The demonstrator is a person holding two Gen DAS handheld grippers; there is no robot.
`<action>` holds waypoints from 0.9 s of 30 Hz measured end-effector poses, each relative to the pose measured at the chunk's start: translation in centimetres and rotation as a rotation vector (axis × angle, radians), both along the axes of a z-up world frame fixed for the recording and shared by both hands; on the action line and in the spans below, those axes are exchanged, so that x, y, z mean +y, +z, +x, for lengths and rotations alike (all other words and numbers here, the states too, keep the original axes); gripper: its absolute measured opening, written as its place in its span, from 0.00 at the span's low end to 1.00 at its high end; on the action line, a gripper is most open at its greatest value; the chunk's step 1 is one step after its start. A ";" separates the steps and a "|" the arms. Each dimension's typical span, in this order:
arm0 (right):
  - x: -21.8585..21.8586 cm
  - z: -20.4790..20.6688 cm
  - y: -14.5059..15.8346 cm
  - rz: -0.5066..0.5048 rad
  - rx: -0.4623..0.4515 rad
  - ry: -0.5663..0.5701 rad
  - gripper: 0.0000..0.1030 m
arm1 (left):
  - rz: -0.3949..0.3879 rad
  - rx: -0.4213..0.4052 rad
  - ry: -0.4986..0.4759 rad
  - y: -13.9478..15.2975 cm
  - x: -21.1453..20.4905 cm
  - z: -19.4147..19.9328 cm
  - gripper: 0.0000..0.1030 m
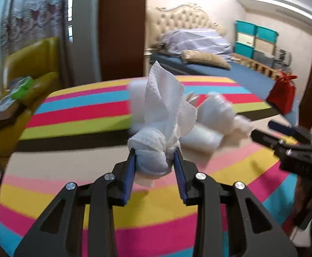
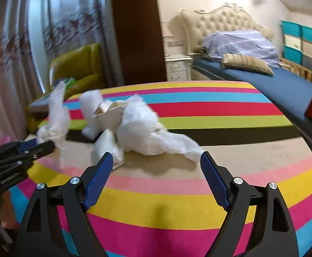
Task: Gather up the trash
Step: 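Return to the table and grasp the crumpled white tissue with the left tool, then grasp the white paper packet with the right tool while the left tool holds the tissue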
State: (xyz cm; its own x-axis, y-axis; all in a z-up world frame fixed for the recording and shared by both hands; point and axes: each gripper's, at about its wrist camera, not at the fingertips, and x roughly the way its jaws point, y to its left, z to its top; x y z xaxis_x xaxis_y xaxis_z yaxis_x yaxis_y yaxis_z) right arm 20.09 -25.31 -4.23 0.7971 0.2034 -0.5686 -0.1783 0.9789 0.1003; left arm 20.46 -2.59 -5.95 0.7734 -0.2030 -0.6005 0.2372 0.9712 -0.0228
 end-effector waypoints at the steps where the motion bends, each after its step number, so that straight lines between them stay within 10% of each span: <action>1: 0.5 0.1 0.0 -0.015 0.009 0.020 0.72 | 0.009 0.006 0.023 -0.3 1.0 -0.4 0.32; 9: 5.1 2.4 0.4 -0.064 0.035 0.175 0.50 | 0.001 0.097 0.179 -2.0 8.1 -0.8 0.33; 27: 8.4 7.3 -2.7 -0.159 0.202 0.185 0.39 | 0.039 0.154 0.172 -3.6 6.9 1.0 0.36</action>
State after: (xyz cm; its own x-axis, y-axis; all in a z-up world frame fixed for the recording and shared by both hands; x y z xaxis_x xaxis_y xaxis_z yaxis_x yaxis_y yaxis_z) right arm 27.43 -16.90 -6.89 0.6227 0.2306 -0.7477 -0.3468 0.9379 0.0004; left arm 21.41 4.31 -9.54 0.6934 -0.0509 -0.7188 0.0650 0.9979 -0.0080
